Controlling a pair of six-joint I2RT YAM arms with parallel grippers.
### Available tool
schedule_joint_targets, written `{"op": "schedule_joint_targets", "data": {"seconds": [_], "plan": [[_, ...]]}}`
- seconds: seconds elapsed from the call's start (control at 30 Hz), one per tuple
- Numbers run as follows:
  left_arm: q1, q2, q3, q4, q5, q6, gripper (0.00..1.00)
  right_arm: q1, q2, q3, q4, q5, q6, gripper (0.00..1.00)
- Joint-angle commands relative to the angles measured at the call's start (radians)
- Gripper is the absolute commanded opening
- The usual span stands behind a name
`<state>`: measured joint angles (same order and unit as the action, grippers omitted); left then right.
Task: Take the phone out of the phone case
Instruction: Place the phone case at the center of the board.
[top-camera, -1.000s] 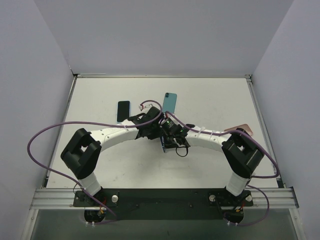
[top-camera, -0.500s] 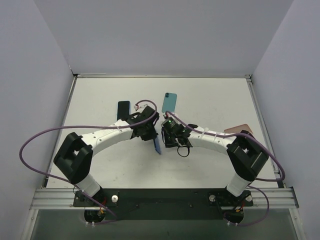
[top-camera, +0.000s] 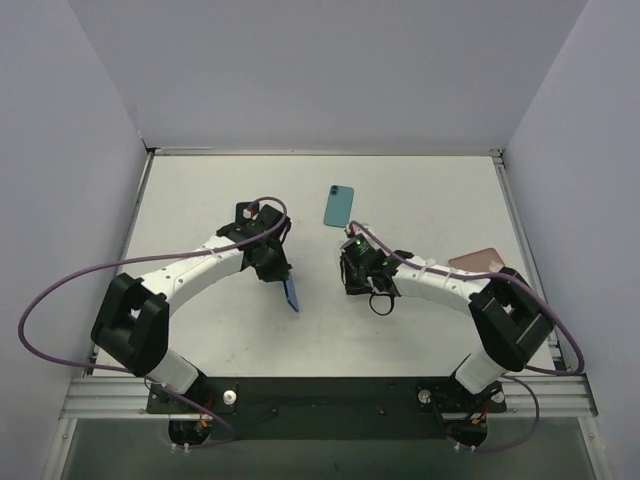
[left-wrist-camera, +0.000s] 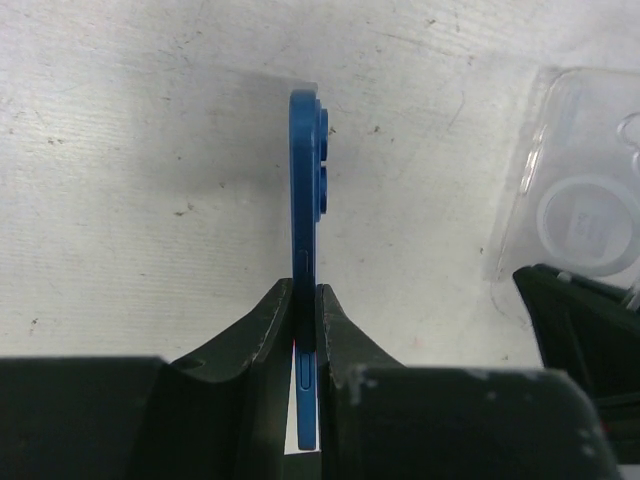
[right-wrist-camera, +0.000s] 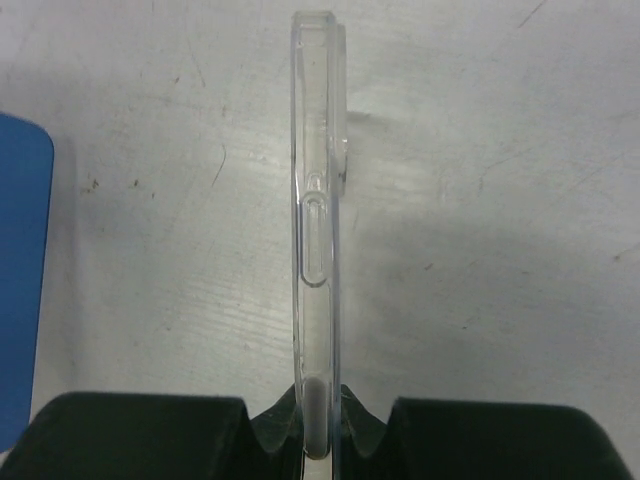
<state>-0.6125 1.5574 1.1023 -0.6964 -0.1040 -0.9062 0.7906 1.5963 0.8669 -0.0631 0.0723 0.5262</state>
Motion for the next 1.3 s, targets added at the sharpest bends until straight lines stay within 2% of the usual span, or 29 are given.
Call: {"op": "schedule_joint_targets", "data": {"seconds": [0.0, 0.13, 0.23, 0.5, 0.6, 0.73, 0.83, 0.97, 1.2, 1.27], "plan": [[0.019, -0.083, 0.004, 0.106, 0.104, 0.061, 0.0, -0.135, -0.12, -0.002, 0.031, -0.187, 0.038, 0.0], [0.049, -0.056, 0.048, 0.167, 0.191, 0.128, 0.0, -0.374, -0.156, 0.018, 0.042, -0.322, 0.095, 0.0], [0.094, -0.013, 0.093, 0.219, 0.262, 0.17, 0.0, -0.535, -0.107, 0.065, 0.037, -0.414, 0.136, 0.0], [0.237, 0.171, 0.246, 0.372, 0.529, 0.236, 0.0, -0.803, 0.112, 0.184, 0.117, -0.509, 0.216, 0.0], [0.272, 0.24, 0.316, 0.356, 0.589, 0.245, 0.0, -0.855, 0.145, 0.216, 0.079, -0.477, 0.206, 0.19], [0.281, 0.277, 0.364, 0.347, 0.589, 0.263, 0.0, -0.883, 0.14, 0.231, -0.039, -0.359, 0.175, 0.79], [0.287, 0.335, 0.43, 0.348, 0.599, 0.274, 0.0, -0.895, 0.107, 0.205, -0.075, -0.284, 0.161, 0.97], [0.296, 0.44, 0.537, 0.344, 0.595, 0.286, 0.0, -0.892, 0.019, 0.153, -0.093, -0.233, 0.155, 1.0], [0.315, 0.648, 0.723, 0.33, 0.606, 0.286, 0.0, -0.855, -0.192, 0.031, -0.11, -0.239, 0.143, 1.0], [0.315, 0.705, 0.77, 0.283, 0.595, 0.296, 0.18, -0.835, -0.245, 0.0, -0.116, -0.246, 0.133, 1.0]]}}
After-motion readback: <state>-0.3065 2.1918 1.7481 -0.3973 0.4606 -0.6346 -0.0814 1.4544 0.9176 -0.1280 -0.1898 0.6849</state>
